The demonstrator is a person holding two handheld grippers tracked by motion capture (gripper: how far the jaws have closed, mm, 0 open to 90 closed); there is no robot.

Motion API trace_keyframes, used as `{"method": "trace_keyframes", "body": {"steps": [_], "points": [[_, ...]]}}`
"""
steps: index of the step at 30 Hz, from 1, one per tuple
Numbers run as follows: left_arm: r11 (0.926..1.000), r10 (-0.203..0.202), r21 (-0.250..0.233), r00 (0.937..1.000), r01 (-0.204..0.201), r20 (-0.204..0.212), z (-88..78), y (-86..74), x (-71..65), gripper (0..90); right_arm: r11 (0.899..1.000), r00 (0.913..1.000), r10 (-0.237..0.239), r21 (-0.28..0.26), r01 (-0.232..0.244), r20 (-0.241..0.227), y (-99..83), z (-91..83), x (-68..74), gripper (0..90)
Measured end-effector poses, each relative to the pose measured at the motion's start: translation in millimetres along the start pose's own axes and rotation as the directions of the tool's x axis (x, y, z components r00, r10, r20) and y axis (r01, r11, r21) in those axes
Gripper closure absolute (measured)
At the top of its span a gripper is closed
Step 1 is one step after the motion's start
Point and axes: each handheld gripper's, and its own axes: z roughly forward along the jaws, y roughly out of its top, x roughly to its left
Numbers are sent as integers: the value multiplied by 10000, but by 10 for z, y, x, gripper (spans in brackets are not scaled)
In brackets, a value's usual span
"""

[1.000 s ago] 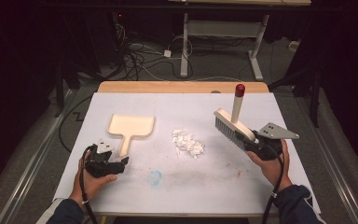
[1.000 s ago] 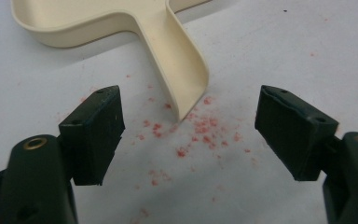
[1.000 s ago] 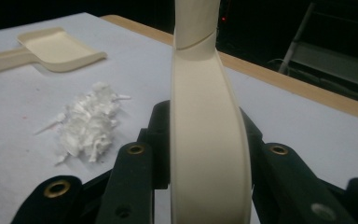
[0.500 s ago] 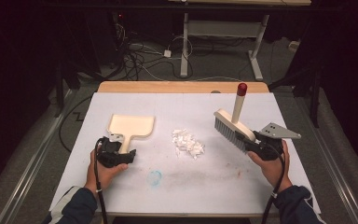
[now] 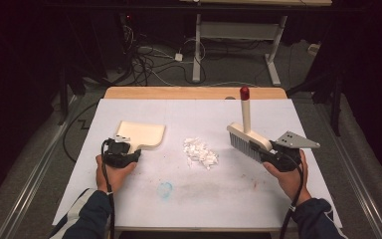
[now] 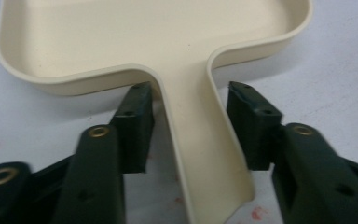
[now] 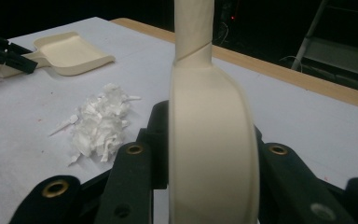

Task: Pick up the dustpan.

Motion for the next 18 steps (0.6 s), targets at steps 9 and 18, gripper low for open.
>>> {"method": "trace_keyframes", "body": {"steps": [9,18], "points": [[9993,368,83,9993,-368,-28,-13,17,11,635,9991,9999,-30,413,37,-155,-40,51,8,682],[9969,737,295,9973,-736,-32,-60,24,28,636,9904,9993,-194,1360,236,-316,-181,12,-14,683]]}}
